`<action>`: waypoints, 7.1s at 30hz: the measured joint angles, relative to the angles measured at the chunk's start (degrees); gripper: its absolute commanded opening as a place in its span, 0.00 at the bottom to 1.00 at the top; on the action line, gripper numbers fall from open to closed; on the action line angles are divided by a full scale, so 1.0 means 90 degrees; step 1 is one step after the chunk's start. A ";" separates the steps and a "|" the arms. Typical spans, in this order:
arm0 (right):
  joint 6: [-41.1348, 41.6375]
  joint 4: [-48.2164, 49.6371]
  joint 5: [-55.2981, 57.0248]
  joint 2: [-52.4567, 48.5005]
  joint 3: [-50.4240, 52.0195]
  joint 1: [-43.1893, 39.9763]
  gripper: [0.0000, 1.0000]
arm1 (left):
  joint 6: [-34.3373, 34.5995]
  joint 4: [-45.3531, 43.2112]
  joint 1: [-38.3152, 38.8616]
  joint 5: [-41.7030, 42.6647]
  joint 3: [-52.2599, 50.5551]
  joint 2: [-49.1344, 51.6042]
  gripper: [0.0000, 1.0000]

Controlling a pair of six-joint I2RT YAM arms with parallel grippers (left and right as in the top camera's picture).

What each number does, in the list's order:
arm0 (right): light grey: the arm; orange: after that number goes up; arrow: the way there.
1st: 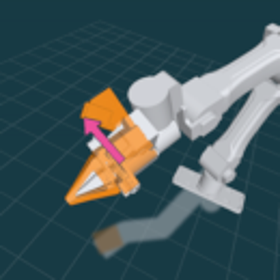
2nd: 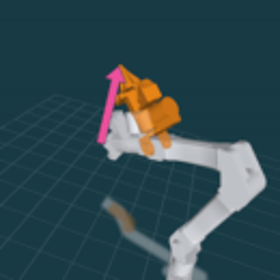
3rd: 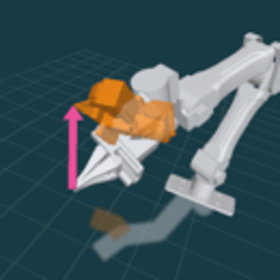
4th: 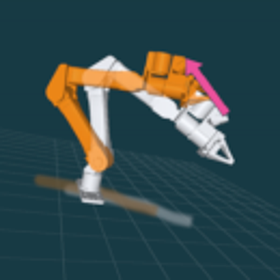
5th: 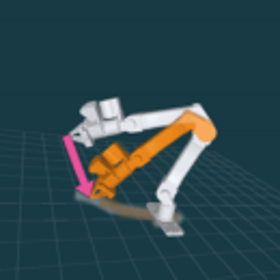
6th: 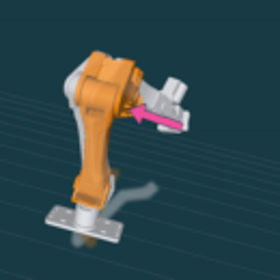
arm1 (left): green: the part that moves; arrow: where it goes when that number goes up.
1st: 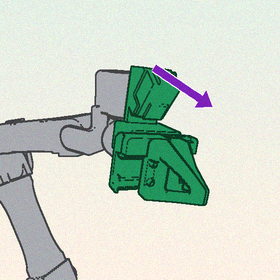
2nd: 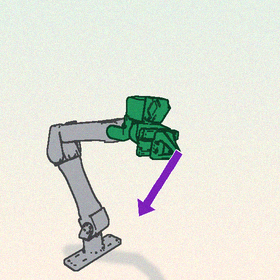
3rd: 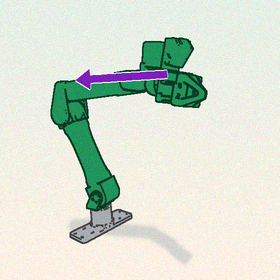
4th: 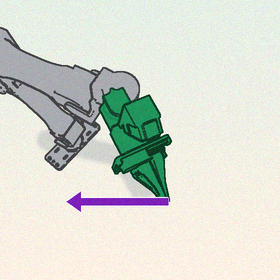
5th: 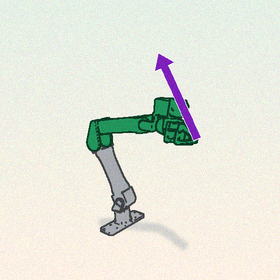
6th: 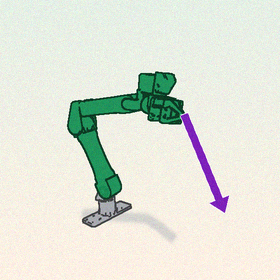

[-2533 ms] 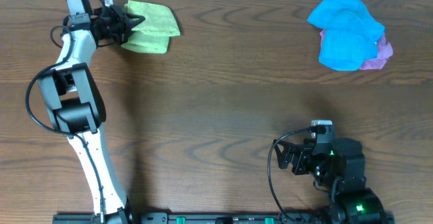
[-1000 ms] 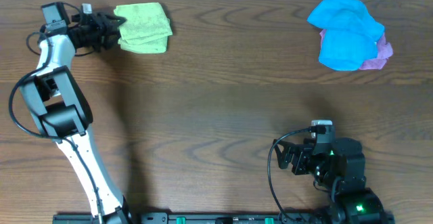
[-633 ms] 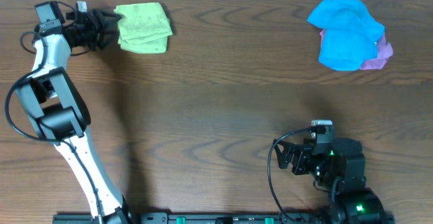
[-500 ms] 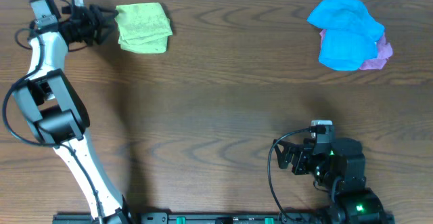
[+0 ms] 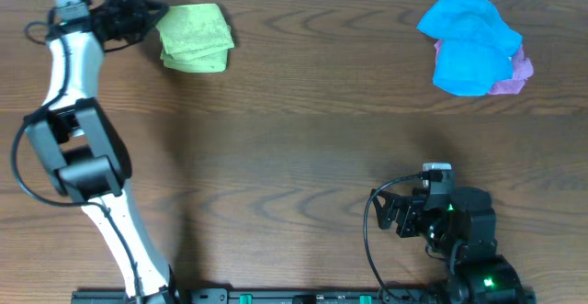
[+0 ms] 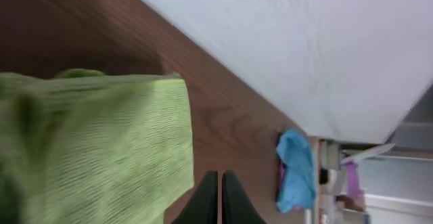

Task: Fold the cloth

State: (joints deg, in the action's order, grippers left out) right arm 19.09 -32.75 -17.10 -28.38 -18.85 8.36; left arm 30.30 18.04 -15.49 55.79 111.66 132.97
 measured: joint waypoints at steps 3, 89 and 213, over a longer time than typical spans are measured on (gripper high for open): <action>0.0000 0.0000 0.0000 0.0000 0.0000 0.0000 0.99 | 0.0015 -0.0005 0.0435 -0.0627 0.0000 0.0000 0.05; 0.0000 0.0005 0.0000 0.0000 0.0000 0.0000 0.99 | -0.2249 0.7315 0.1103 -0.4296 0.3866 -0.0119 0.96; 0.0002 -0.0002 0.0000 0.0000 0.0024 0.0000 0.99 | -0.4350 0.3300 0.1710 -0.5367 -1.0819 -1.4688 0.96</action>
State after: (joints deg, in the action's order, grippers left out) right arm 19.11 -32.77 -17.10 -28.38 -18.63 8.36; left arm -8.84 47.75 -0.10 7.49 14.28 0.78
